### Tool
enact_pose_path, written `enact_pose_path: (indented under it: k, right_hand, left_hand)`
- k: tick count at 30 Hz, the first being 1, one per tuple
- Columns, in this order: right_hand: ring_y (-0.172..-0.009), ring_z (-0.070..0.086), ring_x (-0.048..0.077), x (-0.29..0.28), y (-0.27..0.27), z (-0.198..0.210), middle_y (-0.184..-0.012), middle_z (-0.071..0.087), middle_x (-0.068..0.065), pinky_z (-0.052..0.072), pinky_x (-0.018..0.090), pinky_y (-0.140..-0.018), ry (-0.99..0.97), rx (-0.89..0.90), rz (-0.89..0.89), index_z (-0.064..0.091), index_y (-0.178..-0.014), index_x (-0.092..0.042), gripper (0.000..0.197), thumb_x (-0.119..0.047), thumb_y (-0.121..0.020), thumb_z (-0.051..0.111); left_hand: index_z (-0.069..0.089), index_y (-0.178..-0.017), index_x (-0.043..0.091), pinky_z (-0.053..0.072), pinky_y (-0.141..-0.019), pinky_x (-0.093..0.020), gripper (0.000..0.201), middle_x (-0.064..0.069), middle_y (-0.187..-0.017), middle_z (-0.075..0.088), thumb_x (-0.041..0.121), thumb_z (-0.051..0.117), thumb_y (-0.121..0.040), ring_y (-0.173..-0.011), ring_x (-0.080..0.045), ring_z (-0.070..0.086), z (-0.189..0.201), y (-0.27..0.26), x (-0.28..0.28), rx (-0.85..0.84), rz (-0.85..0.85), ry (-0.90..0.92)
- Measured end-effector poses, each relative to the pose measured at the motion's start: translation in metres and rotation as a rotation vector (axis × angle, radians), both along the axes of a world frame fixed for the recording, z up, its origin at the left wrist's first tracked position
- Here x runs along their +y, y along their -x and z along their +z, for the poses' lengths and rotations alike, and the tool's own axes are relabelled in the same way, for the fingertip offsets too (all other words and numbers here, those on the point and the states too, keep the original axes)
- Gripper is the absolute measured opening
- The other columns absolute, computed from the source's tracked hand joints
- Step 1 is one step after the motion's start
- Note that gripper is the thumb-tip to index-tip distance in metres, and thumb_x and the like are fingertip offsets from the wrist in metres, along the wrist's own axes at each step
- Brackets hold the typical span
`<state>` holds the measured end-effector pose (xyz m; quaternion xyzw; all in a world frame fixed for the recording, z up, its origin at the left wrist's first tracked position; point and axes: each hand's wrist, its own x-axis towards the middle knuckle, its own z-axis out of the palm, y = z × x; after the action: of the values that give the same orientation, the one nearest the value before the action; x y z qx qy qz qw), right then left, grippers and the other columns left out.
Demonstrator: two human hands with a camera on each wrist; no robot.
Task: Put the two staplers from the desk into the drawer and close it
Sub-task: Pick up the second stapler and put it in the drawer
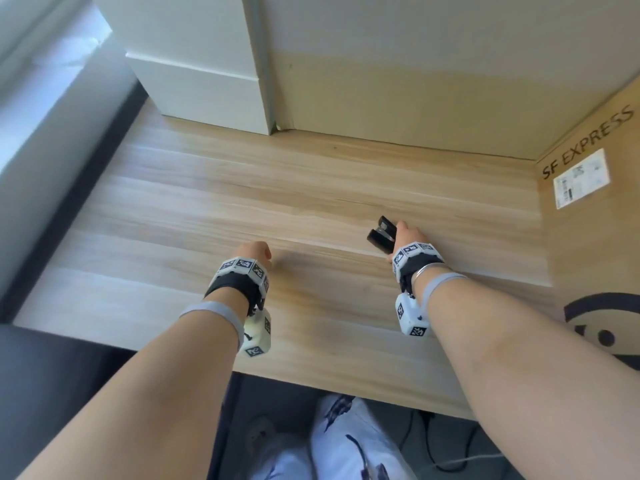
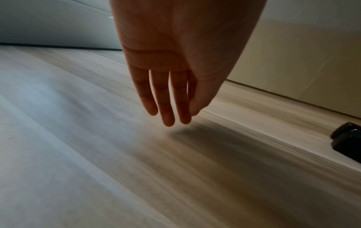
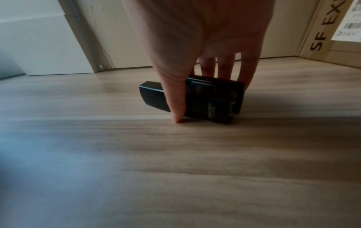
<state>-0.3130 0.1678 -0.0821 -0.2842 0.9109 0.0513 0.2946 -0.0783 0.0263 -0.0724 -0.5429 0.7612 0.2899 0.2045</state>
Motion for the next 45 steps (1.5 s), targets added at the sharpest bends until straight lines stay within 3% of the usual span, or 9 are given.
enact_pose_path:
  k: [8,13,17,28,34,37,39,42,45]
  right_hand:
    - [-0.106,0.063,0.034,-0.023,-0.065,0.014,-0.119,0.062,0.016,0.044,0.033,-0.074,0.085,-0.062,-0.002,0.039,-0.127,-0.007,0.061,-0.026,-0.079,0.071]
    - [-0.105,0.062,0.034,-0.047,-0.14,0.022,-0.118,0.061,0.015,0.045,0.033,-0.074,0.196,-0.127,0.009,0.036,-0.128,-0.009,0.066,-0.027,-0.075,0.07]
    - [-0.103,0.063,0.035,-0.064,-0.205,0.025,-0.113,0.064,0.015,0.043,0.031,-0.07,0.241,-0.162,0.106,0.039,-0.125,-0.011,0.056,-0.021,-0.077,0.066]
    - [-0.104,0.063,0.032,-0.091,-0.393,0.017,-0.117,0.064,0.013,0.045,0.03,-0.076,0.237,-0.425,0.382,0.044,-0.13,-0.016,0.054,-0.027,-0.08,0.063]
    - [-0.092,0.06,0.028,-0.083,-0.461,-0.009,-0.119,0.065,0.011,0.046,0.03,-0.078,0.138,-0.54,0.478,0.043,-0.133,-0.016,0.054,-0.028,-0.083,0.062]
    - [-0.103,0.061,0.026,-0.07,-0.481,-0.036,-0.126,0.063,0.007,0.042,0.027,-0.08,0.05,-0.585,0.443,0.04,-0.139,-0.018,0.059,-0.03,-0.085,0.06]
    - [-0.11,0.062,0.027,-0.06,-0.49,-0.058,-0.123,0.064,0.006,0.045,0.028,-0.085,-0.015,-0.592,0.396,0.041,-0.139,-0.02,0.058,-0.034,-0.085,0.058]
    - [-0.109,0.061,0.029,-0.048,-0.496,-0.092,-0.115,0.063,0.008,0.041,0.03,-0.08,-0.107,-0.579,0.263,0.044,-0.132,-0.017,0.051,-0.036,-0.086,0.054]
    - [-0.115,0.058,0.03,-0.039,-0.496,-0.124,-0.122,0.061,0.01,0.036,0.032,-0.077,-0.187,-0.532,0.122,0.042,-0.131,-0.009,0.053,-0.038,-0.087,0.051]
  left_hand:
    - [0.061,-0.117,0.008,0.048,-0.087,-0.034,0.034,-0.016,-0.122,0.064,0.002,0.043,-0.089,-0.111,-0.033,0.06,0.004,-0.041,-0.004,0.047,0.024,0.044]
    - [0.062,-0.113,0.01,0.05,-0.088,-0.037,0.033,-0.016,-0.119,0.064,0.002,0.043,-0.088,-0.108,-0.034,0.061,0.005,-0.095,-0.009,0.072,0.068,0.062]
    - [0.062,-0.116,0.009,0.049,-0.09,-0.037,0.034,-0.016,-0.121,0.063,0.002,0.042,-0.09,-0.11,-0.033,0.06,0.003,-0.15,-0.01,0.055,0.107,0.075]
    - [0.063,-0.115,0.011,0.049,-0.095,-0.036,0.033,-0.016,-0.125,0.062,0.009,0.045,-0.088,-0.113,-0.034,0.06,-0.005,-0.31,-0.011,-0.014,0.251,0.077]
    - [0.063,-0.113,0.015,0.05,-0.092,-0.036,0.032,-0.014,-0.122,0.063,0.011,0.046,-0.086,-0.109,-0.034,0.061,-0.031,-0.37,0.0,-0.059,0.308,0.027]
    - [0.065,-0.112,0.014,0.052,-0.091,-0.037,0.032,-0.015,-0.12,0.064,0.009,0.047,-0.085,-0.106,-0.035,0.063,-0.054,-0.389,0.01,-0.085,0.319,-0.014]
    - [0.066,-0.111,0.013,0.052,-0.09,-0.036,0.031,-0.015,-0.119,0.065,0.01,0.048,-0.085,-0.106,-0.035,0.063,-0.073,-0.4,0.018,-0.1,0.326,-0.04]
    - [0.065,-0.11,0.015,0.05,-0.089,-0.034,0.03,-0.015,-0.12,0.064,0.014,0.046,-0.088,-0.107,-0.035,0.063,-0.102,-0.413,0.029,-0.112,0.354,-0.059]
    - [0.066,-0.108,0.015,0.049,-0.087,-0.033,0.031,-0.015,-0.117,0.065,0.011,0.044,-0.087,-0.104,-0.035,0.063,-0.129,-0.425,0.04,-0.13,0.382,-0.094]
